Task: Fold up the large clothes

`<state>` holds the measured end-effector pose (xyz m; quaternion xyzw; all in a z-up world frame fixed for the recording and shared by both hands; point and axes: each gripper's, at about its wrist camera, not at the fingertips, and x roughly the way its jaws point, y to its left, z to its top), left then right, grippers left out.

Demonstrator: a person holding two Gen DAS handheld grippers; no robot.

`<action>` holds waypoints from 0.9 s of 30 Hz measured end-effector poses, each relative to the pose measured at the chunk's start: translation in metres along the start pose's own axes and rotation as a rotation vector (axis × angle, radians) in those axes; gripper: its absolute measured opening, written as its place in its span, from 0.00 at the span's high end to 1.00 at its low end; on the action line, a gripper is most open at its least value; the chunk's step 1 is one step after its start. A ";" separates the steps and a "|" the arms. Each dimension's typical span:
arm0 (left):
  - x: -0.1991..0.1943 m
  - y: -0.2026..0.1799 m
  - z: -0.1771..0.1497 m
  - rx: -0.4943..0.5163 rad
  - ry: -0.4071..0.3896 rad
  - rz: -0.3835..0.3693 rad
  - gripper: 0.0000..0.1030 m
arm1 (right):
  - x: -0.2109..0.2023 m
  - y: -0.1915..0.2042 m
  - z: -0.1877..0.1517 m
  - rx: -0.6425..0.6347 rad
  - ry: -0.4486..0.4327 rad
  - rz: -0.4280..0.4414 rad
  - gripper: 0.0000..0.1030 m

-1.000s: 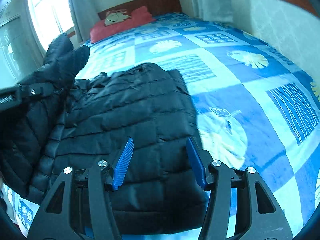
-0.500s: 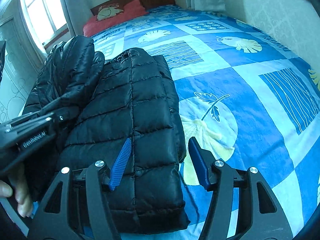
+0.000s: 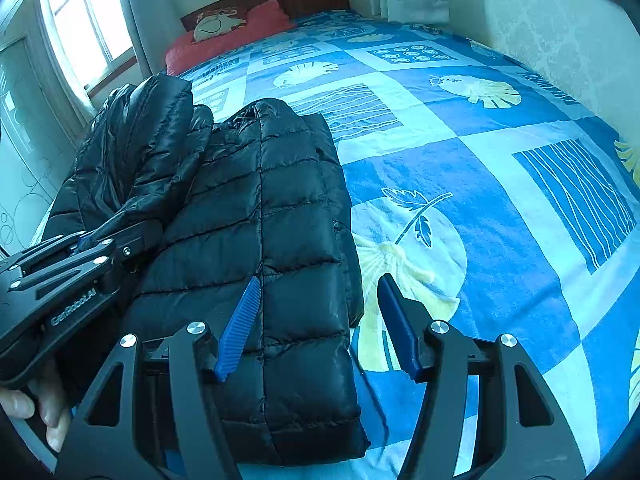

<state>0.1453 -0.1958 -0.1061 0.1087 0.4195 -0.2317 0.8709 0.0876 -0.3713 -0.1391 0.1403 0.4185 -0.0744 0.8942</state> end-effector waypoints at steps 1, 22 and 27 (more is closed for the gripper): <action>-0.003 -0.002 0.000 -0.002 -0.001 -0.004 0.70 | 0.000 0.000 0.000 -0.001 -0.001 -0.001 0.42; -0.106 -0.034 0.013 0.001 -0.097 -0.152 0.51 | -0.025 -0.030 0.002 0.044 -0.038 -0.059 0.42; -0.135 -0.006 0.010 -0.017 -0.161 -0.100 0.51 | -0.037 -0.019 0.006 0.030 -0.061 -0.047 0.41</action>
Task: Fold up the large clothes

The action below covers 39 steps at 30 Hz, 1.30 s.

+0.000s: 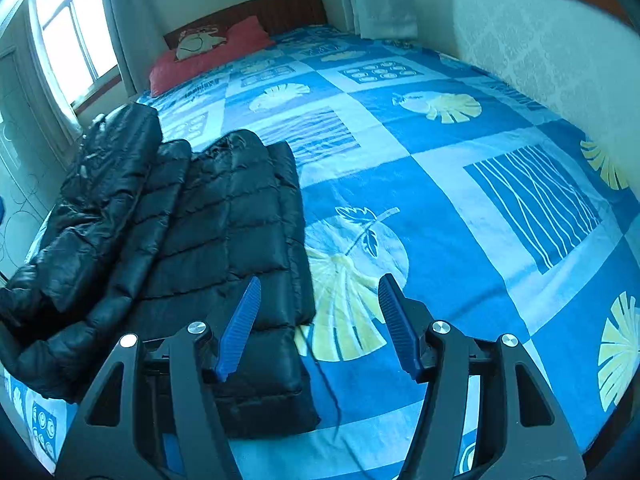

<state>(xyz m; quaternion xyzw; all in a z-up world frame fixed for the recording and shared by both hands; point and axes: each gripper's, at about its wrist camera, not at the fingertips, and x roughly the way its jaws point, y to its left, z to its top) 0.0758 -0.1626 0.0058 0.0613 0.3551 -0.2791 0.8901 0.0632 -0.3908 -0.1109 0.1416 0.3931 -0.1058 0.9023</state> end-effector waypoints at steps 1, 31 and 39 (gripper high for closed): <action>-0.006 0.011 -0.001 -0.015 -0.010 0.020 0.51 | -0.002 0.004 0.001 -0.007 -0.005 0.003 0.41; 0.032 0.158 -0.052 -0.304 0.037 0.118 0.51 | 0.043 0.103 0.066 0.003 0.114 0.353 0.86; 0.060 0.129 -0.042 -0.253 0.063 0.048 0.51 | 0.061 0.036 0.070 -0.022 0.113 0.153 0.88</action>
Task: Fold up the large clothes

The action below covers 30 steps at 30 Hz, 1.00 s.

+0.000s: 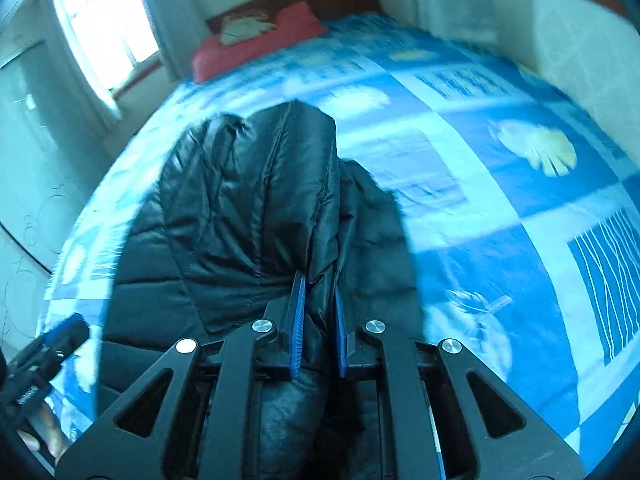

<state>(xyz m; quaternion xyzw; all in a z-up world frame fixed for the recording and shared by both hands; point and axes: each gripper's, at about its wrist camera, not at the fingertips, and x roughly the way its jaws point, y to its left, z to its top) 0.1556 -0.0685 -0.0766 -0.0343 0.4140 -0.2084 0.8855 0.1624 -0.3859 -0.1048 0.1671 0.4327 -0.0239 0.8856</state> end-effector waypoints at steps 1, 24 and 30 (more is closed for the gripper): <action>0.009 -0.007 -0.001 0.013 0.021 -0.007 0.51 | 0.006 -0.009 -0.002 0.014 0.013 0.005 0.87; 0.042 -0.020 -0.015 0.081 0.033 0.070 0.45 | -0.025 -0.014 -0.014 0.006 -0.047 -0.133 0.50; 0.014 -0.013 -0.020 0.032 -0.018 0.045 0.45 | -0.081 0.026 -0.034 -0.081 -0.135 -0.065 0.70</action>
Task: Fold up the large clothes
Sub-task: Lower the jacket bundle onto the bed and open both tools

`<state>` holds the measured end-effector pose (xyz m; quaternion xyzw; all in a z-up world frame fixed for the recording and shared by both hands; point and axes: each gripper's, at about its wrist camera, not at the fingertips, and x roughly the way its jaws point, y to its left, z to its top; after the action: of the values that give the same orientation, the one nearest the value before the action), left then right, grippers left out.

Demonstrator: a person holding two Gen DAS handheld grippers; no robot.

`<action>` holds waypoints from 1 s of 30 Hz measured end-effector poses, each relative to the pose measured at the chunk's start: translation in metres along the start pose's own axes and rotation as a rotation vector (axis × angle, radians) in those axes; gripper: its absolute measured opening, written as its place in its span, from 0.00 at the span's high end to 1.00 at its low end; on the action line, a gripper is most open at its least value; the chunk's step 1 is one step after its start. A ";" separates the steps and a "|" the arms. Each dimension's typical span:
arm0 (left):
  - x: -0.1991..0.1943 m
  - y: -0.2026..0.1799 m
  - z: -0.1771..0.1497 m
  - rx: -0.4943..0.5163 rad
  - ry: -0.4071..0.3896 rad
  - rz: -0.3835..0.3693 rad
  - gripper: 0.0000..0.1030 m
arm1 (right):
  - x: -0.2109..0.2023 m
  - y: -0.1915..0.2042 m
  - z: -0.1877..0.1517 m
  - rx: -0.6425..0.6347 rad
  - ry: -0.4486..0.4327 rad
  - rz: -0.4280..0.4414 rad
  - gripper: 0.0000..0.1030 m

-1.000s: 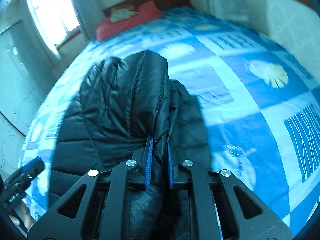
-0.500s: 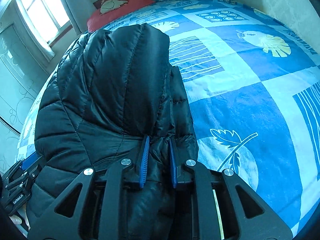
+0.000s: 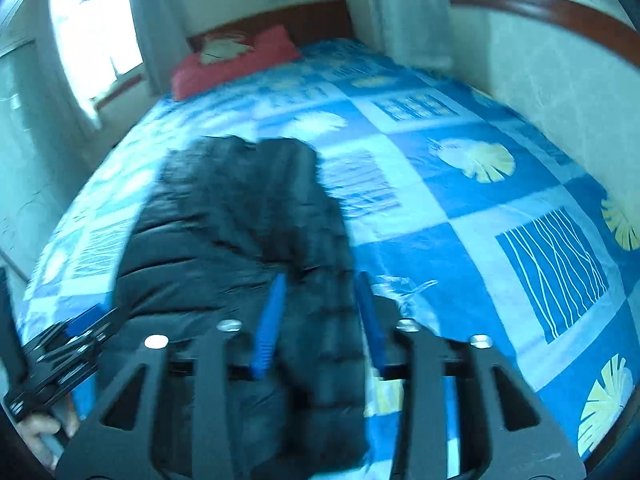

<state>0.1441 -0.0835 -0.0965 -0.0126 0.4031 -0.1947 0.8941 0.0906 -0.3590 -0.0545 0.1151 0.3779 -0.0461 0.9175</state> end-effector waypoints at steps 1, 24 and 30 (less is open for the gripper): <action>-0.008 0.001 -0.002 -0.007 -0.015 -0.010 0.45 | -0.003 0.006 -0.003 -0.017 0.004 0.016 0.71; 0.004 -0.009 -0.022 0.055 0.018 -0.036 0.45 | 0.043 0.004 -0.059 0.014 0.139 0.016 0.64; -0.022 0.007 0.016 0.004 -0.083 -0.049 0.45 | 0.010 0.015 -0.008 0.029 0.034 0.042 0.58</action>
<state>0.1450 -0.0709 -0.0716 -0.0285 0.3649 -0.2168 0.9050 0.0949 -0.3424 -0.0645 0.1371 0.3901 -0.0302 0.9100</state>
